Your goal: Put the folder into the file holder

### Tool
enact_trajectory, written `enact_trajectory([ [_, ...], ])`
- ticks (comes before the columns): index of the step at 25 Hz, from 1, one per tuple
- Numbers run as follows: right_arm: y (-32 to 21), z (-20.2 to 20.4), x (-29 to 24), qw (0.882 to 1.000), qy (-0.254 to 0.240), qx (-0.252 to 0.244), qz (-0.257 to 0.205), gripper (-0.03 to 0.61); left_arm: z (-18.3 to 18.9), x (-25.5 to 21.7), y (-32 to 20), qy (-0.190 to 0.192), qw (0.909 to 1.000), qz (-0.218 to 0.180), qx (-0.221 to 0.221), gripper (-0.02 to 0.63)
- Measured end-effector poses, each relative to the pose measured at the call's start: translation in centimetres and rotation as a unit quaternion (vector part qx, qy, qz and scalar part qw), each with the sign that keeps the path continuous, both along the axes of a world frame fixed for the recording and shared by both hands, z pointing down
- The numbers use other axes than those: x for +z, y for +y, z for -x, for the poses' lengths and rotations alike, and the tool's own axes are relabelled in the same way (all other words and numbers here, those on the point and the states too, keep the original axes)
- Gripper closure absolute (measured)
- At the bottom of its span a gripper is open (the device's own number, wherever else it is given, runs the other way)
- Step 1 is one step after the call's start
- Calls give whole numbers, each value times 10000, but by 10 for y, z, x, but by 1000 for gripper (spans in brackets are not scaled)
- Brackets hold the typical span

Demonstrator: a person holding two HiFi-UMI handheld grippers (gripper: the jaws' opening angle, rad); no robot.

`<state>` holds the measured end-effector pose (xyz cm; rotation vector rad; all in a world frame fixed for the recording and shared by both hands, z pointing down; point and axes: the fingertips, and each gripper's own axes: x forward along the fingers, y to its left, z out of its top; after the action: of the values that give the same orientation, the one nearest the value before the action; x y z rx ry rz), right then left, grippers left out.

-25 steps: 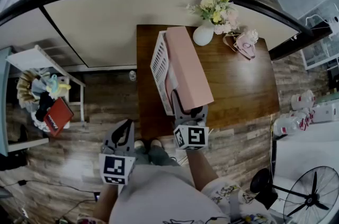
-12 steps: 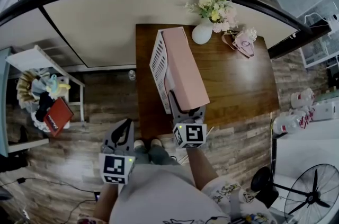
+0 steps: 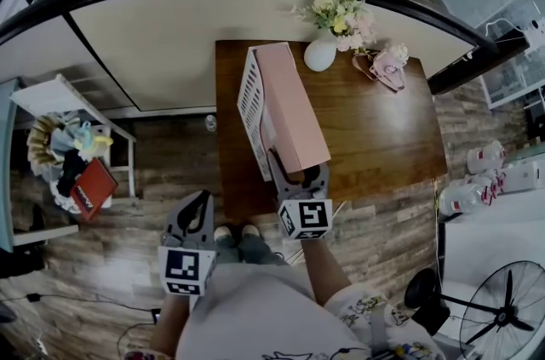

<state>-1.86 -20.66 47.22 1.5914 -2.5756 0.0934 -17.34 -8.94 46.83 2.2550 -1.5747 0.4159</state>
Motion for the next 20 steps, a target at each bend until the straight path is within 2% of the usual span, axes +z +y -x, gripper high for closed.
enact_trajectory([
  [20,67,-40,-22,9990,-344,-273,68,282,-33,-21,39,-61,9995,-300,-66,600],
])
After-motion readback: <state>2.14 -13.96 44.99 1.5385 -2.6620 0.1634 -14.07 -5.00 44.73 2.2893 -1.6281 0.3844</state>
